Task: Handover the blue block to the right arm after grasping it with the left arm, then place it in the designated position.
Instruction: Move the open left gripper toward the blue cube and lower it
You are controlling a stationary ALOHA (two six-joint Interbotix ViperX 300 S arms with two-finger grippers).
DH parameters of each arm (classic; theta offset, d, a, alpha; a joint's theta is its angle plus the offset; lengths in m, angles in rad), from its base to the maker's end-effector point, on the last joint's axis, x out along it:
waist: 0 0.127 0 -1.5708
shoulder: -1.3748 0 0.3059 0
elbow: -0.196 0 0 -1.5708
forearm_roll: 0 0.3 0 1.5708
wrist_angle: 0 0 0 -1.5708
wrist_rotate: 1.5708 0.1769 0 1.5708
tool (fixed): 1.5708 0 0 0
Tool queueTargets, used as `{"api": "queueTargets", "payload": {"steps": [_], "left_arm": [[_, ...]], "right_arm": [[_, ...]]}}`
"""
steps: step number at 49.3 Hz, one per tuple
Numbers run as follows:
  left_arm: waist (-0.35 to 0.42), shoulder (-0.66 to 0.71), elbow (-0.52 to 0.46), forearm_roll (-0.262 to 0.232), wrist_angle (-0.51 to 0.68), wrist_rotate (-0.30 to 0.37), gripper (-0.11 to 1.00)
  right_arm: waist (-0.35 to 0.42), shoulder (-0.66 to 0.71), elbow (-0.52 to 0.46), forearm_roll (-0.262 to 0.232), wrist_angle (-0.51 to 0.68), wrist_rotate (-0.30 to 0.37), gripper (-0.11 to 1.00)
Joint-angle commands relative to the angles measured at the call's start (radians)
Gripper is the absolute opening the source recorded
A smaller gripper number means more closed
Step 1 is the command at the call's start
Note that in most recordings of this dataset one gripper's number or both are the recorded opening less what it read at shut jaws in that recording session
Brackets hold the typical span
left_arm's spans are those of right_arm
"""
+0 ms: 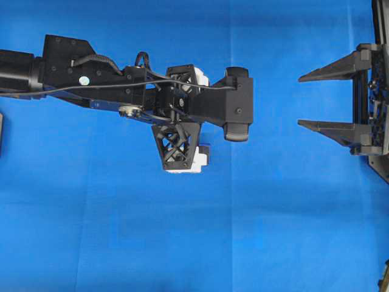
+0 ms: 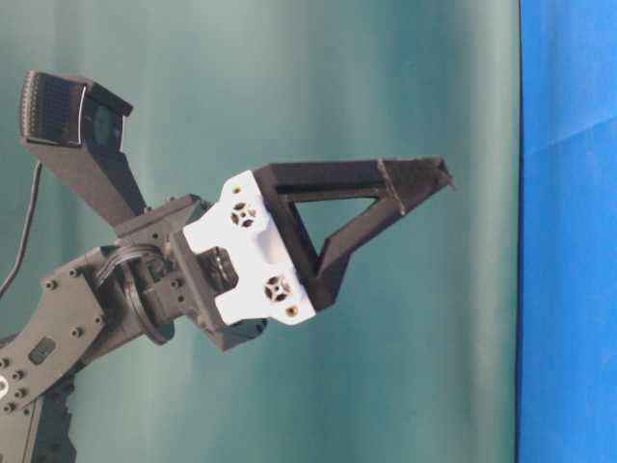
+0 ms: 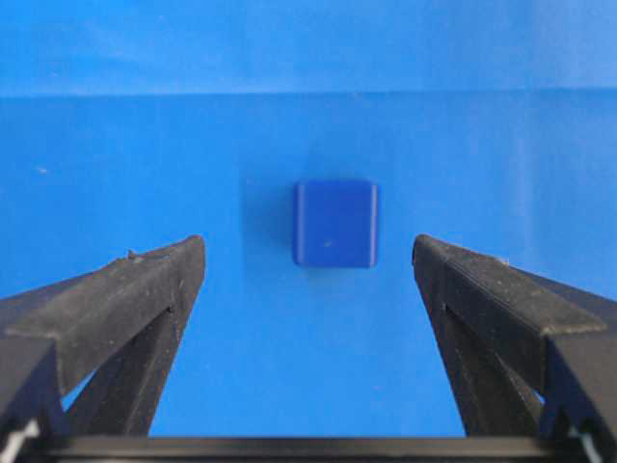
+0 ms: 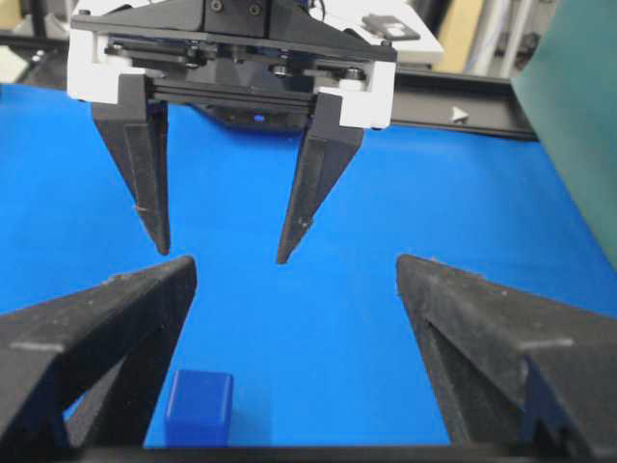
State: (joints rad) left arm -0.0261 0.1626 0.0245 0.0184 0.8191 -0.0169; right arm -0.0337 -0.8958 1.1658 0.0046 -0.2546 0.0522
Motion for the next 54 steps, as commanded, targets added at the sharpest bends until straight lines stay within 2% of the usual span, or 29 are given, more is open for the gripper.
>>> {"api": "queueTargets", "payload": {"steps": [1,54], "left_arm": [[0.0,-0.018,-0.025,0.003,-0.005,-0.002,0.93],[-0.009,-0.003,-0.015,0.002,-0.029,-0.008,0.93]], "right_arm": [[-0.003,0.008,-0.018,0.003,-0.005,0.0,0.95],[-0.003,0.009,-0.018,0.003,-0.005,0.0,0.95]]}}
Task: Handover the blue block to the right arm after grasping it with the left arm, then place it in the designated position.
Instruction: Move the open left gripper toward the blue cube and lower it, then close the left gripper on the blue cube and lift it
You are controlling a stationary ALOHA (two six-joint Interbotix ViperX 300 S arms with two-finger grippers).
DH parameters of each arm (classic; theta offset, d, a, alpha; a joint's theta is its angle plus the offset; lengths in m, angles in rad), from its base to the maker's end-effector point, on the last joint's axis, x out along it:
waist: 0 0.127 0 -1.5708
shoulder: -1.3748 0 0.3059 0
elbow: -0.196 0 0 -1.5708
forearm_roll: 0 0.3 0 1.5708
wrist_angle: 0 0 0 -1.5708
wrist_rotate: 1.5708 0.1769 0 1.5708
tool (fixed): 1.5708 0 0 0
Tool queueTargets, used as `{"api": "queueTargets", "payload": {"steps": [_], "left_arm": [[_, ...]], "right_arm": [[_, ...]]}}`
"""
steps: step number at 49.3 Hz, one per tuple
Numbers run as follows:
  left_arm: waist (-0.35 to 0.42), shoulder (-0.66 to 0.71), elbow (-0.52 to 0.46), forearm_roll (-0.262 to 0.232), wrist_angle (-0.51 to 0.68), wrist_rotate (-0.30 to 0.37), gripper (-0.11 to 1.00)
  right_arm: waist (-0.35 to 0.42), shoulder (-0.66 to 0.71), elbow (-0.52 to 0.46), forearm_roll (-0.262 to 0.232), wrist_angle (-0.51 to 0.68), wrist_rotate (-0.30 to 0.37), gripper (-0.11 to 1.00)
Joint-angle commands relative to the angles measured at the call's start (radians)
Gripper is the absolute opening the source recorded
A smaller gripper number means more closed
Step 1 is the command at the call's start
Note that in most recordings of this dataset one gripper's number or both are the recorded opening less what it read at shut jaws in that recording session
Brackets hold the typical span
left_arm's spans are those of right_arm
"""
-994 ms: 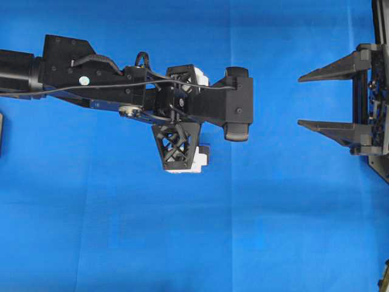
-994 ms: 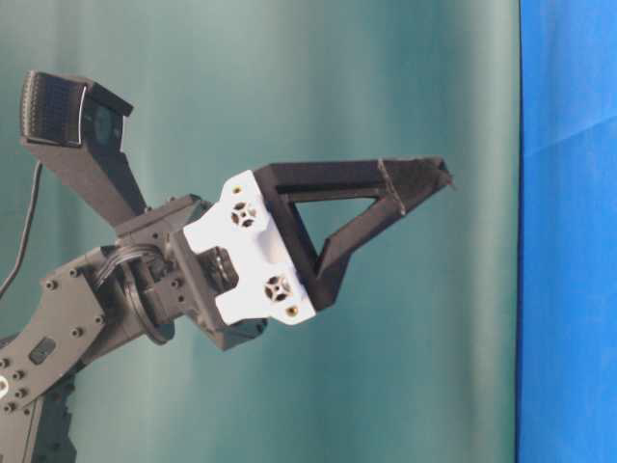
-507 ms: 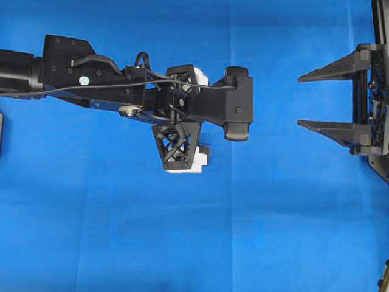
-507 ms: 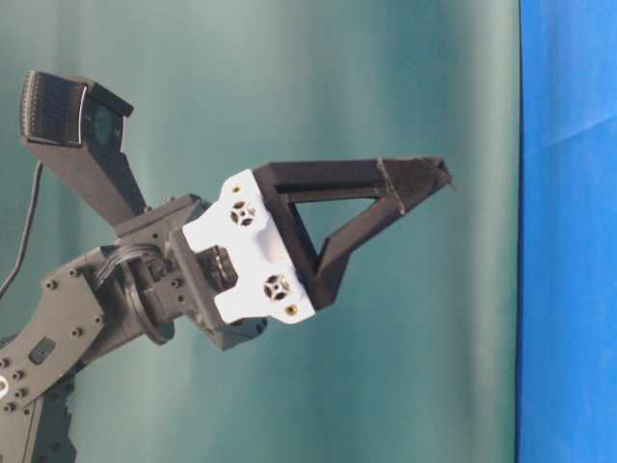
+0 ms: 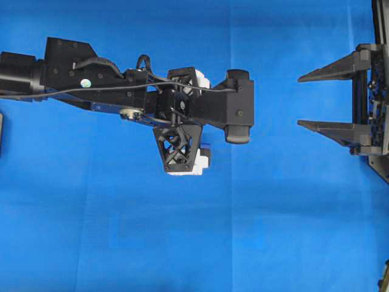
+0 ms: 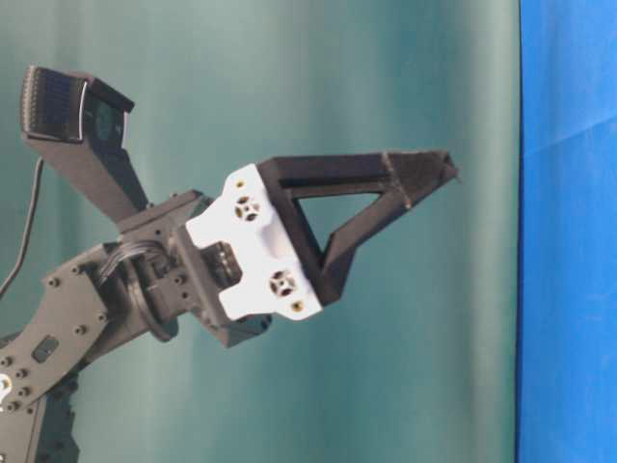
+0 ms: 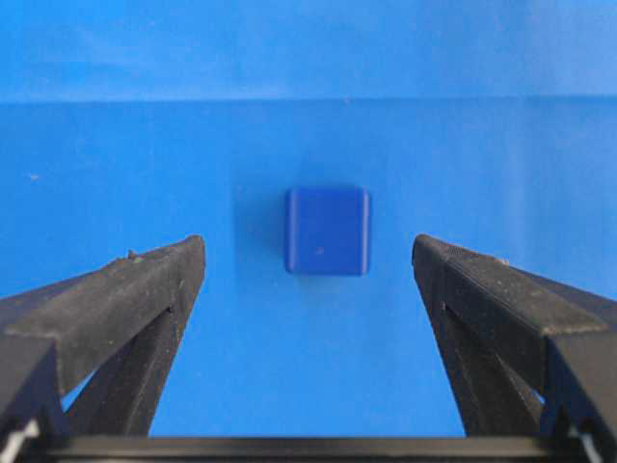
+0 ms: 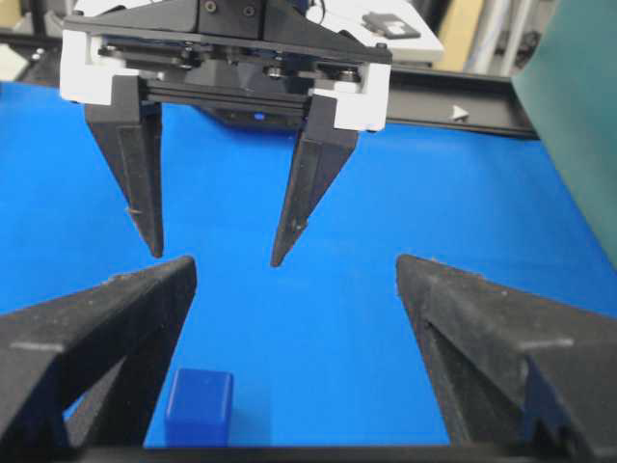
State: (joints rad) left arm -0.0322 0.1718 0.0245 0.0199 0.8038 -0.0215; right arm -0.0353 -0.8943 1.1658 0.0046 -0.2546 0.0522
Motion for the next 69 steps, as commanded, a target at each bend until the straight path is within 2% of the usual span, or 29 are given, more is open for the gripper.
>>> {"api": "queueTargets", "payload": {"steps": [1,11,30,69], "left_arm": [[-0.003,-0.008,-0.014,0.002,-0.018,-0.003,0.93],[-0.003,0.018,0.032,0.0,-0.084,-0.006,0.93],[-0.006,0.044,0.21,0.0,-0.339,-0.067,0.93],[-0.014,0.198,0.219,0.002,-0.431,-0.066,0.93]], "right_arm": [[-0.002,0.008,-0.018,0.003,-0.005,0.0,0.95],[-0.002,0.02,-0.015,0.003,-0.005,0.0,0.95],[-0.006,0.028,-0.014,0.003,-0.009,0.0,0.95],[-0.018,0.055,-0.011,0.003,-0.009,0.0,0.95]]}}
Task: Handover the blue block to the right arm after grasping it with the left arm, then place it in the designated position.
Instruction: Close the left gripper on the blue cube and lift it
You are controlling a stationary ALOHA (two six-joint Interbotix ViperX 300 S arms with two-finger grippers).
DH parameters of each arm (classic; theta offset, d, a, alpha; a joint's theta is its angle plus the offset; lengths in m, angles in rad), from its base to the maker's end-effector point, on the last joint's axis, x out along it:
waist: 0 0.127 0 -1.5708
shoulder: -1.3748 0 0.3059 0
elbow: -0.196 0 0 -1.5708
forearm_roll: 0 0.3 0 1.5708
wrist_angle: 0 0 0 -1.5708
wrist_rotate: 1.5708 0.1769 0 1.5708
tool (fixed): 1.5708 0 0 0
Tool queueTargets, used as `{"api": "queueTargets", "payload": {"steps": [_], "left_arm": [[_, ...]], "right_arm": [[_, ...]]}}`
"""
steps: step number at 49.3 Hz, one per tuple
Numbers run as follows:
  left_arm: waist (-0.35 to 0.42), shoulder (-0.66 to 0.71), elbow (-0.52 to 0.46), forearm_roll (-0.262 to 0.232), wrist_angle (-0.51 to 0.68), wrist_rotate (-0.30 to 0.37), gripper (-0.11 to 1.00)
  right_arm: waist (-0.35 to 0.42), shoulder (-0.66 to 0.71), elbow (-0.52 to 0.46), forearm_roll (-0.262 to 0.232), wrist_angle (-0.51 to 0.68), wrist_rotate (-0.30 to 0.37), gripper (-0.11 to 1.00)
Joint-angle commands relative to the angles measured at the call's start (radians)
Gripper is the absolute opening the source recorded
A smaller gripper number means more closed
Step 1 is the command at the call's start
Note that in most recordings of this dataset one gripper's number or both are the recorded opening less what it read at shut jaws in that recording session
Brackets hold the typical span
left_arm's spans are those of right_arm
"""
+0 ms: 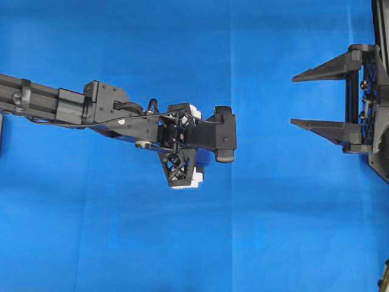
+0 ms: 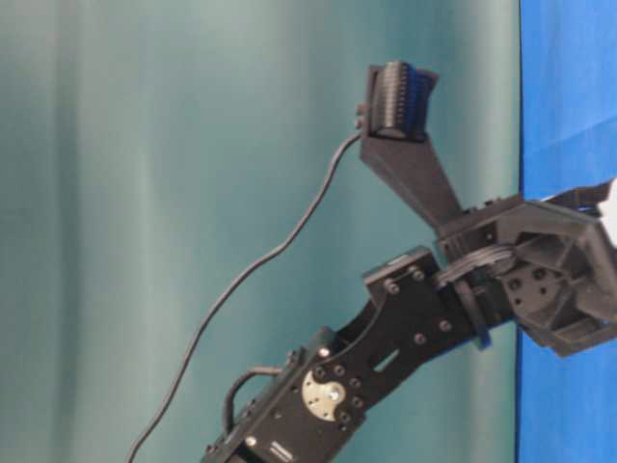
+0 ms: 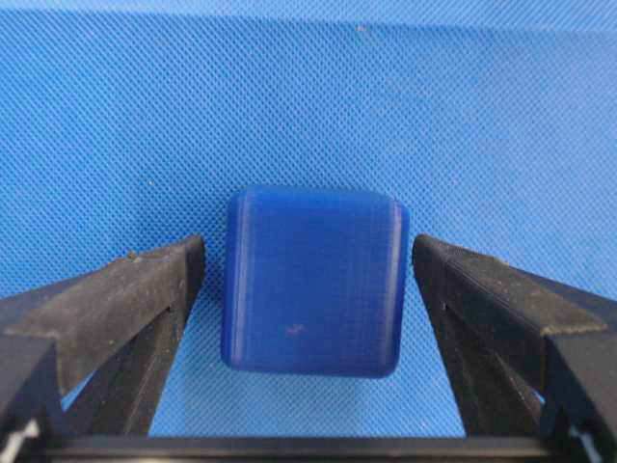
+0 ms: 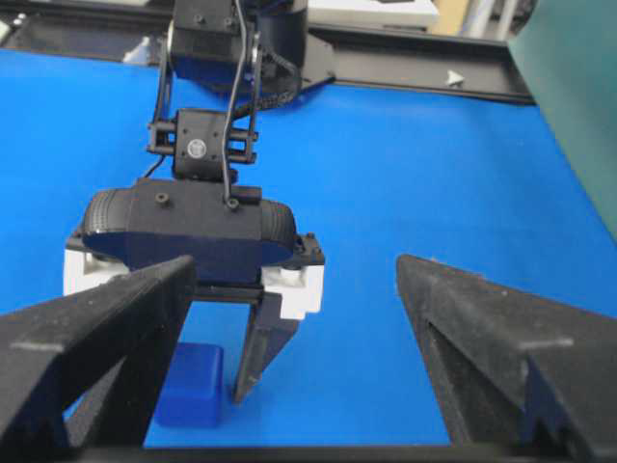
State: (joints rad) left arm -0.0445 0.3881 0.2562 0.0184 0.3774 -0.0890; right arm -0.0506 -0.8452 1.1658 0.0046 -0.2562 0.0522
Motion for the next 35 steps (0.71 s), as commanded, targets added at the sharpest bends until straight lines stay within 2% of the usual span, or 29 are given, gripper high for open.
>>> {"api": "queueTargets", "payload": {"steps": [1,8,12,15,19,20,35], "left_arm": [[-0.002,-0.018,-0.011,0.002,-0.005,0.002,0.93],[-0.002,-0.018,-0.014,0.002,0.005,0.003,0.92],[-0.003,-0.018,-0.017,0.002,0.009,0.003,0.87],[-0.003,-0.018,-0.018,0.002,0.009,0.003,0.75],[-0.003,-0.018,-0.02,0.003,0.009,0.006,0.5],[-0.003,-0.018,-0.02,0.002,0.008,0.008,0.47],[-0.003,-0.018,-0.02,0.003,0.009,0.008,0.48]], "right_arm": [[-0.003,0.008,-0.011,0.003,-0.008,0.0,0.95],[-0.003,0.011,-0.011,0.002,-0.009,0.0,0.95],[-0.003,0.011,-0.011,0.003,-0.009,0.0,0.95],[-0.003,0.011,-0.011,0.003,-0.009,0.0,0.95],[-0.003,0.011,-0.011,0.003,-0.009,0.0,0.95],[-0.003,0.011,-0.011,0.003,-0.009,0.0,0.95],[-0.003,0.011,-0.011,0.003,-0.009,0.0,0.95]]}}
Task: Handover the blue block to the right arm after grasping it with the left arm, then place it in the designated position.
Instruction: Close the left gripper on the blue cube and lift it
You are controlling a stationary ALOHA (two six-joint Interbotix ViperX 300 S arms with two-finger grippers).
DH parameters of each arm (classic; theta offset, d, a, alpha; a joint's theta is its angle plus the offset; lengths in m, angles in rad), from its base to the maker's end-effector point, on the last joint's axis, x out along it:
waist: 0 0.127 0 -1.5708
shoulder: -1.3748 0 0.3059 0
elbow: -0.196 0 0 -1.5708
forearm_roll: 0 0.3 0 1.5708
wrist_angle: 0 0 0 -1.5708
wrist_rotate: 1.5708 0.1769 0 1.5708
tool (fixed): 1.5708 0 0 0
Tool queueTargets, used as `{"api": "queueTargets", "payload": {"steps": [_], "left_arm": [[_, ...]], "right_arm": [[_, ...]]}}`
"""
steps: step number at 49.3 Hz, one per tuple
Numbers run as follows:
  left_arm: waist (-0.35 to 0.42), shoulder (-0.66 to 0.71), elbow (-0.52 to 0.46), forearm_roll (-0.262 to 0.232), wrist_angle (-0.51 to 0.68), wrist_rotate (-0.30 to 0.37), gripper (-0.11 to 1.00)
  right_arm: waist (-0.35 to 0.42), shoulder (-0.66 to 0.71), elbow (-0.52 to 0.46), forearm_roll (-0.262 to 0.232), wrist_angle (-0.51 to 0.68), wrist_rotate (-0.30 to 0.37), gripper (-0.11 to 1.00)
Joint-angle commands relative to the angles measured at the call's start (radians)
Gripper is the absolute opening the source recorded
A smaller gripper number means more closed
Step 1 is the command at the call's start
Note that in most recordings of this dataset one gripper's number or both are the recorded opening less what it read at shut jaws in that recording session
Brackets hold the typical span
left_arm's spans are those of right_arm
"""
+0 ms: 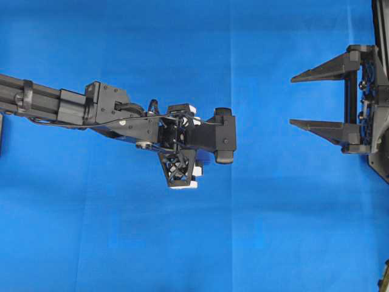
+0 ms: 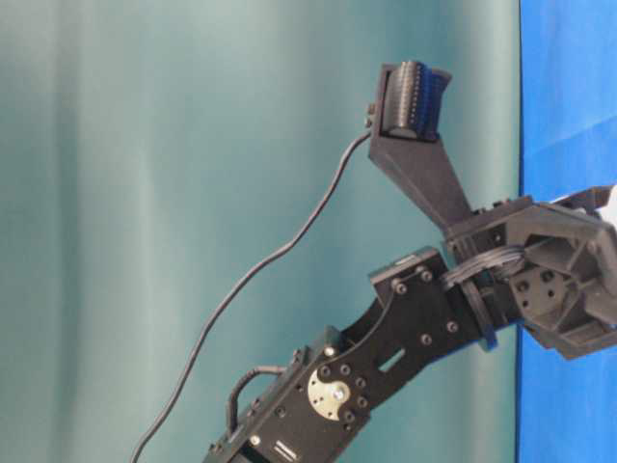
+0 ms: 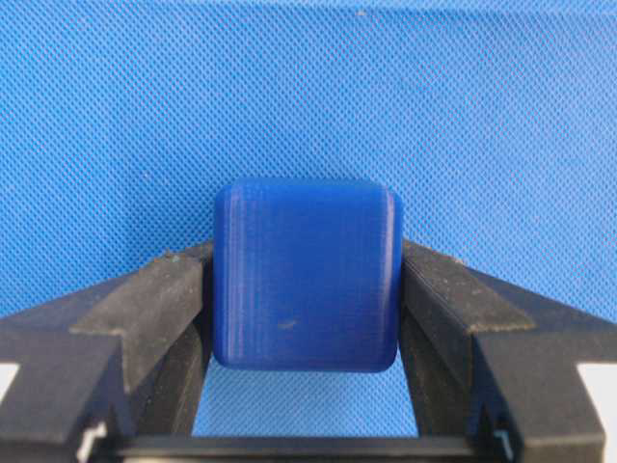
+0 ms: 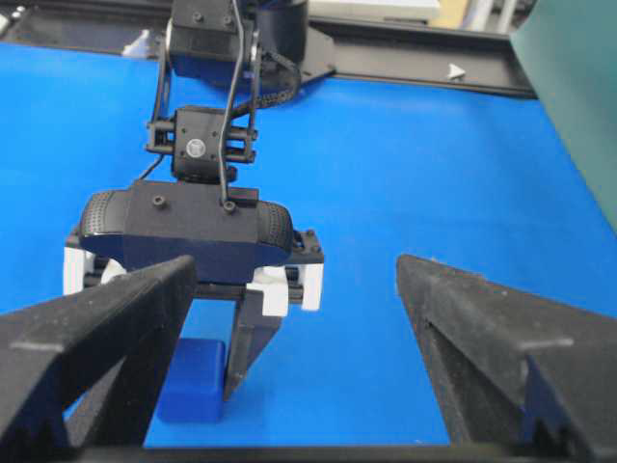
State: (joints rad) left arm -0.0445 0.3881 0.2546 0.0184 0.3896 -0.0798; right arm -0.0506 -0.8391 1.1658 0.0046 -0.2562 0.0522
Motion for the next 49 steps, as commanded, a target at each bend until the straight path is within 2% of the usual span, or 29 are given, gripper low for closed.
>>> {"api": "queueTargets", "payload": {"steps": [1,14,49], "left_arm": [[-0.006,-0.018,-0.018,0.002,-0.003,-0.003,0.48],[-0.006,-0.055,-0.021,0.003,0.014,0.0,0.48],[-0.003,-0.327,-0.114,0.003,0.275,0.003,0.48]], "right_arm": [[-0.003,0.005,-0.011,0.003,-0.009,0.0,0.95],[-0.003,0.005,-0.011,0.003,-0.009,0.0,0.95],[-0.003,0.005,-0.012,0.003,-0.009,0.002,0.95]]}}
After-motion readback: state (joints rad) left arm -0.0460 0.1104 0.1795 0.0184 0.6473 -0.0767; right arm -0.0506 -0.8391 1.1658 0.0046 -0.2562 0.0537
